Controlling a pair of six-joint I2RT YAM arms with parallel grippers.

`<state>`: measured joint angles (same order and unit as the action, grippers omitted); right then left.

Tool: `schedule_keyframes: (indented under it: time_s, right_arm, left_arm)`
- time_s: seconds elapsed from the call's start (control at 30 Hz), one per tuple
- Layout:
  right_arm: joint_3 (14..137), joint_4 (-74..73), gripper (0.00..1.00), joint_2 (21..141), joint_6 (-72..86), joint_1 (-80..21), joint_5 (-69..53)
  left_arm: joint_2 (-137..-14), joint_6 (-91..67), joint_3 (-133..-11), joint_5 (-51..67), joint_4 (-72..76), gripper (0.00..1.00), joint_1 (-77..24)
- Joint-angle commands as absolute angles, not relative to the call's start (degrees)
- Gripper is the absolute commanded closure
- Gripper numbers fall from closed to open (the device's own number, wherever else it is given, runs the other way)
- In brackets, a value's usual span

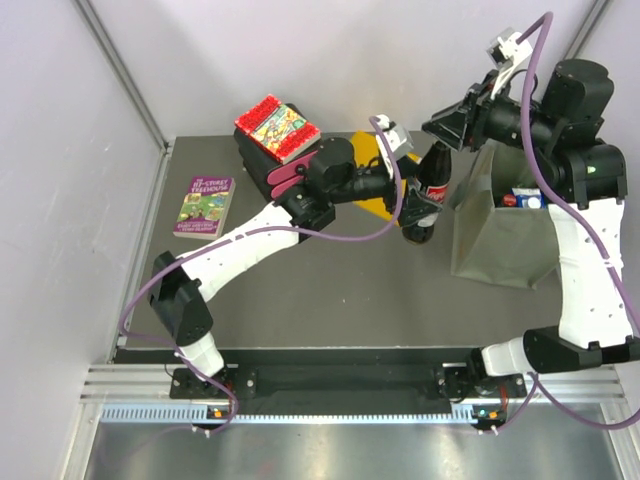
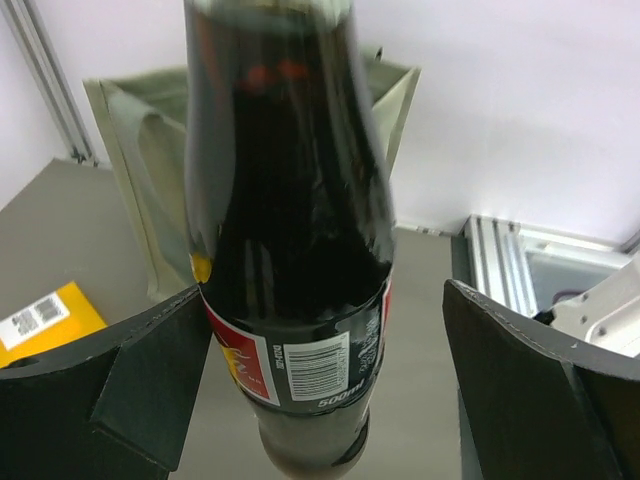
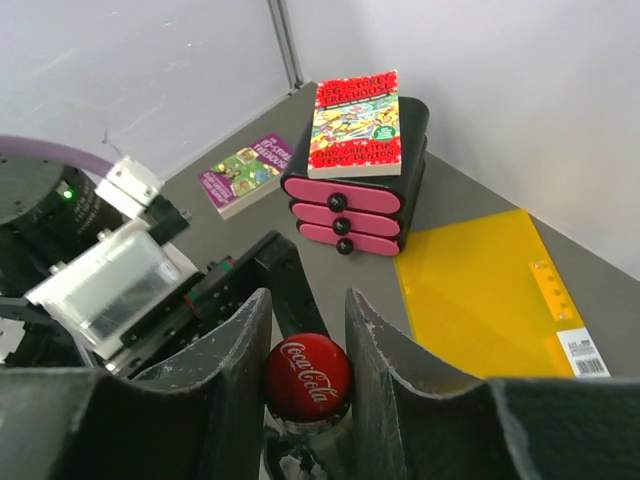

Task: Take the beverage out of the canvas bag
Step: Place the drink at the center of the board.

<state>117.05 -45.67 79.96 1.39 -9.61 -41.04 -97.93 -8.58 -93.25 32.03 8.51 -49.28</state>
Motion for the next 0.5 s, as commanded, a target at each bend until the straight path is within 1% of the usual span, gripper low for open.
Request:
schedule_keyframes:
  time_s: [0.0,0.47]
  right_arm:
    - [118.04,-34.37,1.0,74.45,1.76,-11.07,-41.48]
    - [115.67,-34.63,1.0,73.83,1.41,-12.13,-41.04]
  left_arm:
    - [-96.24,-4.48,-92.46,30.15,9.84,0.01,-49.57]
    - [-100.72,-5.45,-96.15,28.66,9.59,0.01,-51.06]
